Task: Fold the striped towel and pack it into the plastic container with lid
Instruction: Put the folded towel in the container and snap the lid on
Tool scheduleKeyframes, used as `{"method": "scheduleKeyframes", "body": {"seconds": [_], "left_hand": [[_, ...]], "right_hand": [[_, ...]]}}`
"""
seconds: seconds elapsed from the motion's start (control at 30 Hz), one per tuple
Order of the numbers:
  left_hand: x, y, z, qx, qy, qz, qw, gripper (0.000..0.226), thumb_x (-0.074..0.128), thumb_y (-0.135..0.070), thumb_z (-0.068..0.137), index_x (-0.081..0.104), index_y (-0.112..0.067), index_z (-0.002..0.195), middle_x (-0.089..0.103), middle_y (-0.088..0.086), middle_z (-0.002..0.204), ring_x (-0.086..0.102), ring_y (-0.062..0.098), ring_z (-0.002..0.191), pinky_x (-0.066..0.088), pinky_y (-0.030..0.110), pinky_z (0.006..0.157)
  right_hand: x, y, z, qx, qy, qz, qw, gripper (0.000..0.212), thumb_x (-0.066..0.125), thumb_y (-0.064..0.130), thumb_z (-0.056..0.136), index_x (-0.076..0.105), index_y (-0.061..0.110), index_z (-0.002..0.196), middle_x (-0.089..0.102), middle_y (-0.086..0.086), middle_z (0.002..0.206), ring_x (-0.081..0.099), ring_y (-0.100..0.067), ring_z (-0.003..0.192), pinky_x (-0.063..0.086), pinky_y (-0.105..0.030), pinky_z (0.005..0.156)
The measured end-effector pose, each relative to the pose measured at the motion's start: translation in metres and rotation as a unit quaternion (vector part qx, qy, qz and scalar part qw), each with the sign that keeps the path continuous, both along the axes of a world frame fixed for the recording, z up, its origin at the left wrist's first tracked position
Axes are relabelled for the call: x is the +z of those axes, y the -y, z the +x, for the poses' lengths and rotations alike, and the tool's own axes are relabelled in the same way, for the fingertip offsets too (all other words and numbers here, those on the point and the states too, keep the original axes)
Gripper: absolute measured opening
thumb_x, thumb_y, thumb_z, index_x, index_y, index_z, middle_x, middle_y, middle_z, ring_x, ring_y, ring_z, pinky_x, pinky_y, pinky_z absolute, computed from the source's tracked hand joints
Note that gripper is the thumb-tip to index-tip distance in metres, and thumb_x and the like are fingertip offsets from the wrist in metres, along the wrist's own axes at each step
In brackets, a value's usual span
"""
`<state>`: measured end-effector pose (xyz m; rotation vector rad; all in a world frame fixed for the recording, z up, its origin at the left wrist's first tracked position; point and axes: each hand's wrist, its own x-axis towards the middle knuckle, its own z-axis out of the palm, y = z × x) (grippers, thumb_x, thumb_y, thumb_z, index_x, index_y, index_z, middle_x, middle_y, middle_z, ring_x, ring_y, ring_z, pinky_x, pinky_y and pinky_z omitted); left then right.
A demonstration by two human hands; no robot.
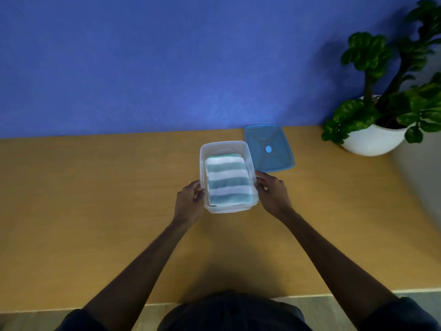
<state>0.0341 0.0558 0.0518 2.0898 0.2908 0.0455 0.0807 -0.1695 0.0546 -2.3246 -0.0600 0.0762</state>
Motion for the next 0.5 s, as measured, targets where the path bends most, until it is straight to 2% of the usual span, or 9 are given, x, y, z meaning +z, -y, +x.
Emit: {"method": "scheduleKeyframes", "body": {"seconds": [0.07,0.2,0.37,0.5], "left_hand": [[-0.003,0.003,-0.016,0.004,-0.001,-0.007,1.000,0.030,0.049,-0.007,0.093,0.063,-0.012,0.120,0.068,-0.009,0.101,0.065,0.005,0.089,0.043,-0.001,0.068],[-0.007,0.009,-0.043,0.010,-0.013,-0.009,1.000,0.031,0.049,-0.008,0.095,0.062,-0.012,0.123,0.066,-0.010,0.104,0.062,0.000,0.085,0.043,-0.001,0.068],[-0.014,0.012,-0.063,0.004,-0.015,-0.001,1.000,0.032,0.049,-0.013,0.095,0.060,-0.014,0.126,0.067,-0.008,0.108,0.066,0.009,0.095,0.054,0.025,0.084],[-0.014,0.015,-0.069,0.003,-0.022,0.005,1.000,0.033,0.049,-0.012,0.095,0.059,-0.014,0.126,0.066,-0.008,0.108,0.065,0.008,0.095,0.051,0.023,0.082]], "right_hand": [[-0.002,0.002,-0.015,0.002,-0.010,0.008,1.000,0.037,0.052,0.013,0.090,0.063,0.020,0.125,0.075,-0.003,0.107,0.069,-0.024,0.100,0.054,-0.041,0.088],[-0.012,0.010,-0.045,0.005,-0.022,0.022,0.999,0.041,0.051,0.022,0.090,0.059,0.021,0.131,0.073,0.000,0.117,0.069,-0.018,0.106,0.056,-0.046,0.091],[-0.017,0.016,-0.067,0.010,-0.011,0.024,1.000,0.039,0.054,0.018,0.094,0.057,0.020,0.133,0.071,-0.001,0.121,0.068,-0.018,0.108,0.058,-0.046,0.088],[-0.020,0.018,-0.074,0.016,-0.012,0.029,0.999,0.039,0.055,0.016,0.096,0.056,0.016,0.135,0.069,-0.003,0.124,0.067,-0.020,0.110,0.057,-0.044,0.090]]}}
